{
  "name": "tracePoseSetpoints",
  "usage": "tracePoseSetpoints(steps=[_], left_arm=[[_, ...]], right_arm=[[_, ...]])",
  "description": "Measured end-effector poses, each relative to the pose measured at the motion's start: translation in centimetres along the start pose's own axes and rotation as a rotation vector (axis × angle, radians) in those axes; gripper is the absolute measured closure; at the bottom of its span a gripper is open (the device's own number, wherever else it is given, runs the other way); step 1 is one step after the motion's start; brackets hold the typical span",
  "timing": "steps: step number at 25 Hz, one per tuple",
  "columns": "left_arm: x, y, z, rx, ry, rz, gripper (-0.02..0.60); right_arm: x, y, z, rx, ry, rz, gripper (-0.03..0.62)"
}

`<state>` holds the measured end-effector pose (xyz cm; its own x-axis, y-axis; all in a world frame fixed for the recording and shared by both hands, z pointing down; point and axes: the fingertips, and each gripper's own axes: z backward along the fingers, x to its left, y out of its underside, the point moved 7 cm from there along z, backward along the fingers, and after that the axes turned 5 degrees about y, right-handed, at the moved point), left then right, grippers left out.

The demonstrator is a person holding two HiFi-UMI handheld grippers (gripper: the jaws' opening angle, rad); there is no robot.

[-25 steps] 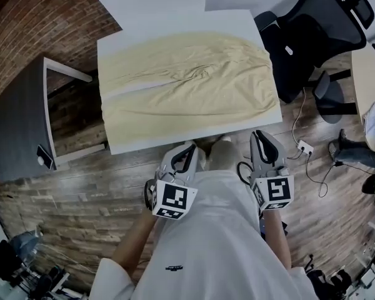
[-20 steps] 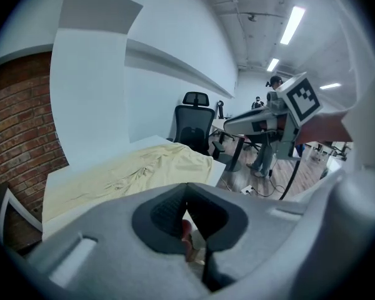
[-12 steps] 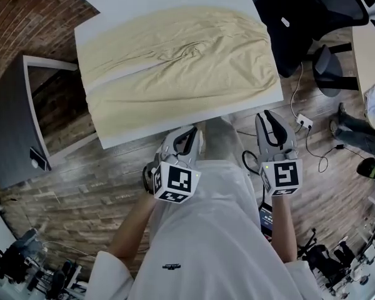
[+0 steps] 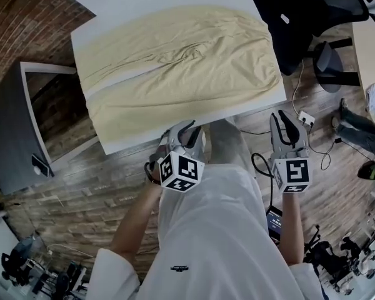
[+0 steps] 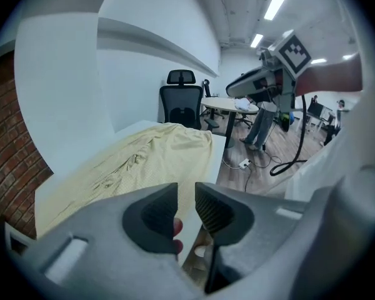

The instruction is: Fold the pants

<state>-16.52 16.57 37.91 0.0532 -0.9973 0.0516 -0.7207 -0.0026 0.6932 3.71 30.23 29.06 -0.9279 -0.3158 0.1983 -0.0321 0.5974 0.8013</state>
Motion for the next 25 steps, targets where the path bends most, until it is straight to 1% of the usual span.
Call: tracePoseSetpoints(steps=[1,3,4,7,10,14,16,21,25], left_arm=[[0.2,0.2,-0.2,0.014,0.0,-0.015,0.491],[0.5,0.6,-0.7,0.037,0.005,-0.034,0.463],[0.6,0.8,-1.0,0.045,0.008,-0.039,0.453],[0.8,1.1,-1.9,0.067,0.017,-0.044,0.448],[1.0,1.4,-3.0,0.093,0.023,-0.051,0.448],[0.8,1.7,-4.6,0.137,0.036,-0.087,0.448],[0.9,1.8,-5.5,0.157,0.042,-0.101,0.448],[0.9,3.0,-7.3,0.21,0.062,-0.093,0.448],[0.9,3.8,-8.4,0.247,0.072,-0.056,0.448]], right_arm=[[-0.1,0.2,-0.4,0.004,-0.004,0.002,0.514],[-0.2,0.5,-1.2,0.005,-0.029,0.016,0.515],[-0.3,0.6,-1.5,0.002,-0.046,0.026,0.525],[-0.2,1.0,-2.6,0.002,-0.087,0.074,0.534],[-0.4,2.0,-3.8,0.027,-0.112,0.108,0.534],[-1.3,3.2,-5.3,0.052,-0.145,0.138,0.534],[-1.6,3.7,-6.2,0.073,-0.167,0.194,0.528],[-2.1,5.1,-8.0,0.139,-0.222,0.394,0.515],[-2.8,6.6,-9.7,0.193,-0.282,0.484,0.495]])
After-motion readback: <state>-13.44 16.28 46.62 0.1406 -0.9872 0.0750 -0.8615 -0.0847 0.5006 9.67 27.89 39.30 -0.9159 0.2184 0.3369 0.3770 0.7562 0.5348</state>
